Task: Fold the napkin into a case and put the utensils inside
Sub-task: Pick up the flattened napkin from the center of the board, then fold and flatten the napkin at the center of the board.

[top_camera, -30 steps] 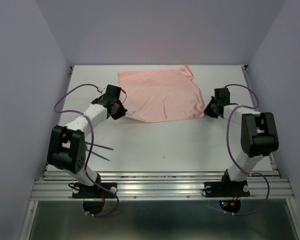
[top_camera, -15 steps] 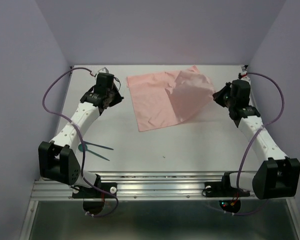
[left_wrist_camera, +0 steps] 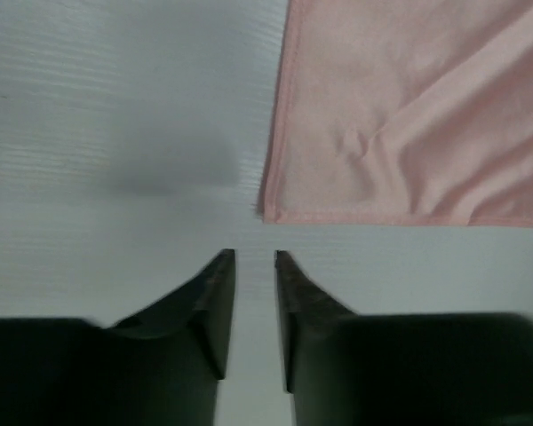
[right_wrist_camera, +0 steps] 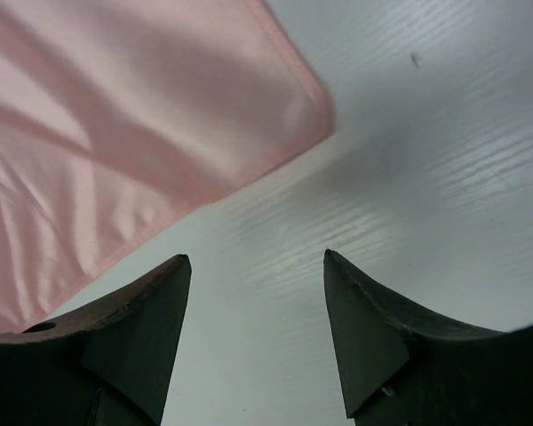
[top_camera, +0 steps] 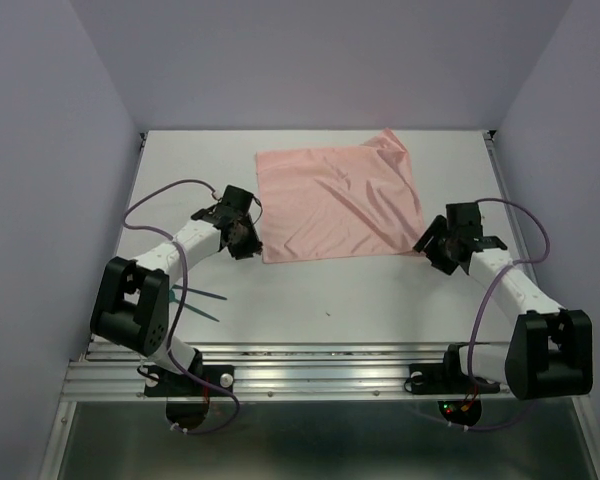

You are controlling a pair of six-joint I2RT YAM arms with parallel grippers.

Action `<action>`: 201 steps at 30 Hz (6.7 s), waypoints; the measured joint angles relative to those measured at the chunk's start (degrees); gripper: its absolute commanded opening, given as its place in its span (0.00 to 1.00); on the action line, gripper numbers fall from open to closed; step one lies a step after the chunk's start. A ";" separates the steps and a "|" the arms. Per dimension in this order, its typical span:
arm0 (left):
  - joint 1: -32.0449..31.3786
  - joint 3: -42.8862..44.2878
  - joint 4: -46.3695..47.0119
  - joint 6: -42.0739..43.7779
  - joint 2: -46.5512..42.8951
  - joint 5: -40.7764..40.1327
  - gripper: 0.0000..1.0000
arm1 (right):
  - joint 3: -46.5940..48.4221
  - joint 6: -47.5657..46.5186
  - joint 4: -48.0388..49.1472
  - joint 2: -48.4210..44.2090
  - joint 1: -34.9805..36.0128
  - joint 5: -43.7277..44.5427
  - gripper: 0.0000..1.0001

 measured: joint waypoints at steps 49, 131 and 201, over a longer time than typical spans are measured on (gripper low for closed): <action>-5.35 2.10 4.42 -4.90 10.32 -7.21 0.00 | 6.47 -4.57 -1.09 1.22 0.00 7.48 0.73; 8.09 45.09 7.41 11.23 -32.37 10.64 0.00 | 57.77 -8.96 1.33 -20.15 0.46 -1.57 0.01; 9.42 0.39 9.27 9.84 -2.25 18.99 0.00 | 12.96 -6.05 2.45 6.78 -2.64 -6.99 0.01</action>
